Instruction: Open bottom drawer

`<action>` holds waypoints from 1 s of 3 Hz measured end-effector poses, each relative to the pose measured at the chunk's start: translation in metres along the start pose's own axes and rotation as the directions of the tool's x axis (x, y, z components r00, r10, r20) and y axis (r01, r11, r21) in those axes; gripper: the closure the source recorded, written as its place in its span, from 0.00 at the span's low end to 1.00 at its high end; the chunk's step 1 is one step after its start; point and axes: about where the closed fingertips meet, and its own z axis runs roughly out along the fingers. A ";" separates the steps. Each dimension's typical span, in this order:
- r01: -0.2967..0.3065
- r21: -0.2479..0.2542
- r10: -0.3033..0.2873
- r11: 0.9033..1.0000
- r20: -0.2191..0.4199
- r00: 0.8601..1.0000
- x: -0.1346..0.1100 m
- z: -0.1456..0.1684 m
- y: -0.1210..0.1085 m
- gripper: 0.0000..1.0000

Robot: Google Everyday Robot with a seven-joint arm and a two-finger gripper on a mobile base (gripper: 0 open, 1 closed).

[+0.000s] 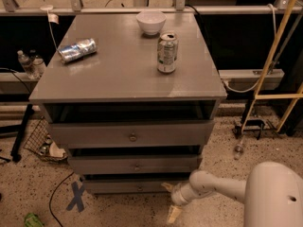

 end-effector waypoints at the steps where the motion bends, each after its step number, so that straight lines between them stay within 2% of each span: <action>1: 0.033 0.027 -0.034 0.999 0.012 0.999 -0.004 0.001 -0.006 0.00; 3: 0.103 0.110 -0.108 0.989 0.039 0.993 -0.007 0.007 -0.021 0.00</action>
Offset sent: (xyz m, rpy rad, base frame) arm 0.0243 0.0110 0.0060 0.0595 -0.1646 0.0313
